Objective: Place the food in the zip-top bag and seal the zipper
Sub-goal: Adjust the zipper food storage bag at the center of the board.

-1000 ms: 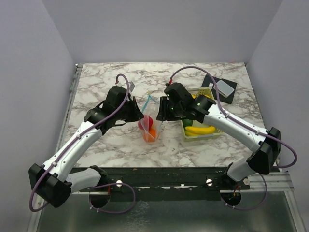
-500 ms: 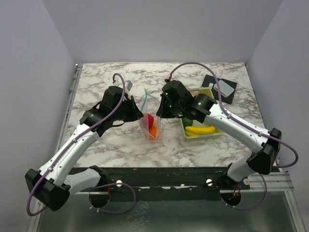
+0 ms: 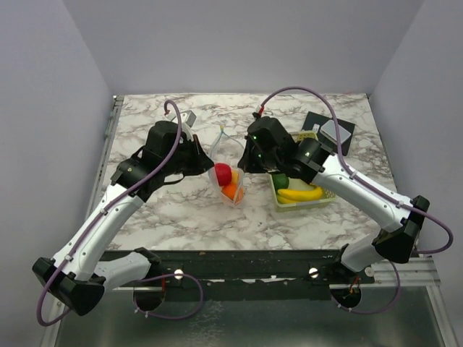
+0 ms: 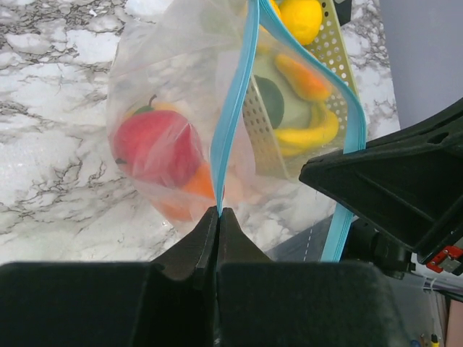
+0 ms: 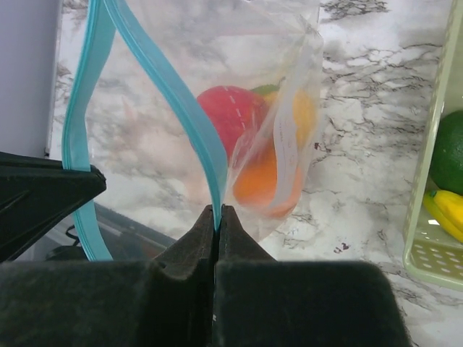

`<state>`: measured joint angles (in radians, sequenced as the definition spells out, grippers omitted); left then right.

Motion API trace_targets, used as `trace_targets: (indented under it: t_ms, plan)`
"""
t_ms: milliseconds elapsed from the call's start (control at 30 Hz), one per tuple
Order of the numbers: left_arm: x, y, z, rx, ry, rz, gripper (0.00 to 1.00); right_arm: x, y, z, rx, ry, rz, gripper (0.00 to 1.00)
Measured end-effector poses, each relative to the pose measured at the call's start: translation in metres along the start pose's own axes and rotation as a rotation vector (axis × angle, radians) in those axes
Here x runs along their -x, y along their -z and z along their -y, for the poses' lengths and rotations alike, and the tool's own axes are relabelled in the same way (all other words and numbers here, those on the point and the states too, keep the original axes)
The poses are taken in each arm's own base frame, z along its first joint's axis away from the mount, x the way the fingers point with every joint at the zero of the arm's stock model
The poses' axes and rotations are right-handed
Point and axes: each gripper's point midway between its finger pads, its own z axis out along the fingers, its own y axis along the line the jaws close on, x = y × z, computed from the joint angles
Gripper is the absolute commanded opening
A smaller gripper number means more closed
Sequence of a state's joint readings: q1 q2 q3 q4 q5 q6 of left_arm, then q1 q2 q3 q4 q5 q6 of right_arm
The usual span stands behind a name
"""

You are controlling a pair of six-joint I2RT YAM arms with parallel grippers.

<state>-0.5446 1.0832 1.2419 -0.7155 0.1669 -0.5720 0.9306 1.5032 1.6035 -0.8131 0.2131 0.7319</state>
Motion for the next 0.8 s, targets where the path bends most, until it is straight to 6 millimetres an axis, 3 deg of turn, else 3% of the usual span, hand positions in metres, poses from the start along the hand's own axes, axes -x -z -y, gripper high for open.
trace_targets:
  t_ms: [133, 300, 400, 500, 567, 667, 800]
  plan:
    - [-0.021, -0.020, -0.018, 0.023, 0.006, -0.033, 0.00, -0.024, -0.021, 0.020, -0.060, 0.014, -0.046, 0.01]
    - [-0.083, -0.057, -0.066, 0.111, 0.036, -0.159, 0.00, -0.069, -0.066, 0.049, -0.174, 0.046, -0.176, 0.01]
    - [-0.097, -0.061, -0.076, 0.134, 0.044, -0.194, 0.00, -0.078, -0.073, 0.054, -0.190, 0.056, -0.204, 0.01]
    - [-0.077, -0.056, -0.062, 0.099, 0.030, -0.141, 0.00, -0.064, -0.064, 0.044, -0.159, 0.061, -0.172, 0.01]
    - [-0.047, -0.045, -0.041, 0.052, 0.010, -0.071, 0.00, -0.043, -0.053, 0.030, -0.119, 0.058, -0.127, 0.01]
    - [0.009, -0.013, 0.001, -0.045, -0.031, 0.082, 0.00, -0.007, -0.029, 0.005, -0.043, 0.048, -0.039, 0.01]
    - [0.051, 0.031, 0.034, -0.127, -0.066, 0.235, 0.00, 0.028, 0.005, -0.013, 0.026, 0.033, 0.060, 0.01]
